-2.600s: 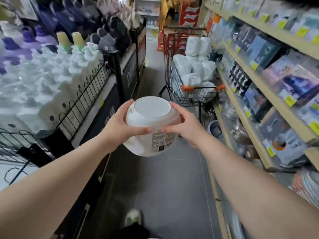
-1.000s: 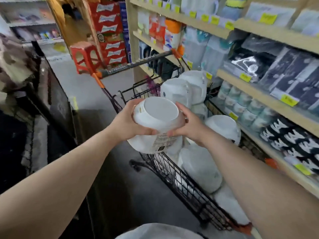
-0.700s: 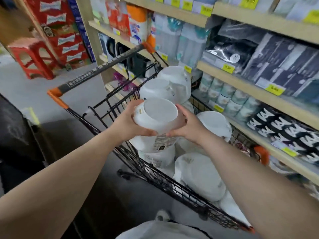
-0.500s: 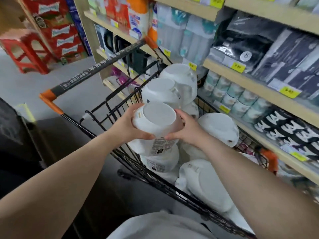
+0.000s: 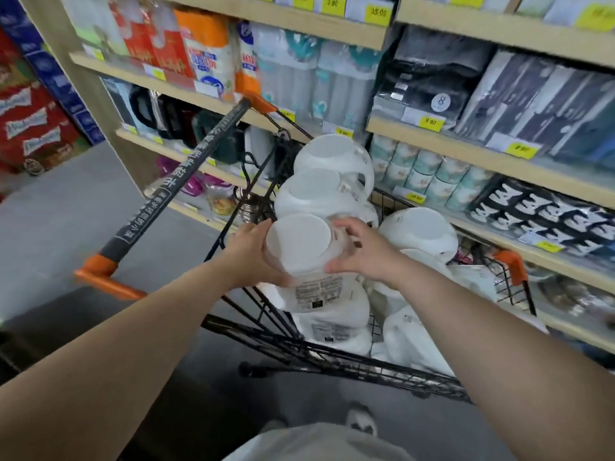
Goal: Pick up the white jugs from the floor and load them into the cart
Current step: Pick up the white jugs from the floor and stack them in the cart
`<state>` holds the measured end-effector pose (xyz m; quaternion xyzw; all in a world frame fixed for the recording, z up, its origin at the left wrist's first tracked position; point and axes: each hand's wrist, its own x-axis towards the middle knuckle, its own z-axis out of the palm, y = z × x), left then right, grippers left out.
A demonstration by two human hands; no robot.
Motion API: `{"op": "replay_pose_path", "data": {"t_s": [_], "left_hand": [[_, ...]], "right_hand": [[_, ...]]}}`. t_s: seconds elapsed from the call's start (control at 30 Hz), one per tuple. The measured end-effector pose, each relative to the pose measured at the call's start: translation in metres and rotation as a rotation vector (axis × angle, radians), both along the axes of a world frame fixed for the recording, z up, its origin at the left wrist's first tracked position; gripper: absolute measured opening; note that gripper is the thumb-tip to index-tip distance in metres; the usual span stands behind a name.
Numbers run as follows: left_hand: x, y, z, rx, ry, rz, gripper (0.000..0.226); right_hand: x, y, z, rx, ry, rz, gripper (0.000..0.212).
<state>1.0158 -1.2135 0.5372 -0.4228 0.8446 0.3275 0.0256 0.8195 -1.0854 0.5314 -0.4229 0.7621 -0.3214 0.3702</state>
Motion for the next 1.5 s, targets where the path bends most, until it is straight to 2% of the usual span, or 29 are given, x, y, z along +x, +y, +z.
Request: {"op": "replay_pose_path", "data": {"t_s": [0.17, 0.3, 0.43, 0.9, 1.07, 1.33, 1.5], "left_hand": [[-0.026, 0.017, 0.026, 0.041, 0.329, 0.006, 0.093], [-0.076, 0.049, 0.041, 0.087, 0.478, -0.076, 0.056], [-0.146, 0.114, 0.045, 0.15, 0.59, -0.228, 0.025], [-0.384, 0.466, 0.107, 0.353, 0.721, -0.894, 0.023], [-0.459, 0.576, 0.117, 0.455, 0.728, -1.046, 0.026], [-0.601, 0.741, 0.099, 0.62, 0.644, -1.293, 0.024], [-0.68, 0.838, 0.096, 0.693, 0.536, -1.431, 0.022]], "right_hand": [[0.003, 0.026, 0.015, -0.052, -0.046, -0.189, 0.072], [-0.018, 0.074, 0.031, -0.146, -0.026, -0.363, 0.052], [-0.051, 0.155, 0.044, -0.237, 0.0, -0.557, 0.042], [-0.182, 0.535, 0.12, -0.35, 0.306, -1.121, 0.032], [-0.222, 0.644, 0.133, -0.323, 0.402, -1.335, 0.035], [-0.305, 0.793, 0.112, -0.293, 0.458, -1.661, 0.024], [-0.357, 0.866, 0.101, -0.33, 0.418, -1.877, 0.019]]}}
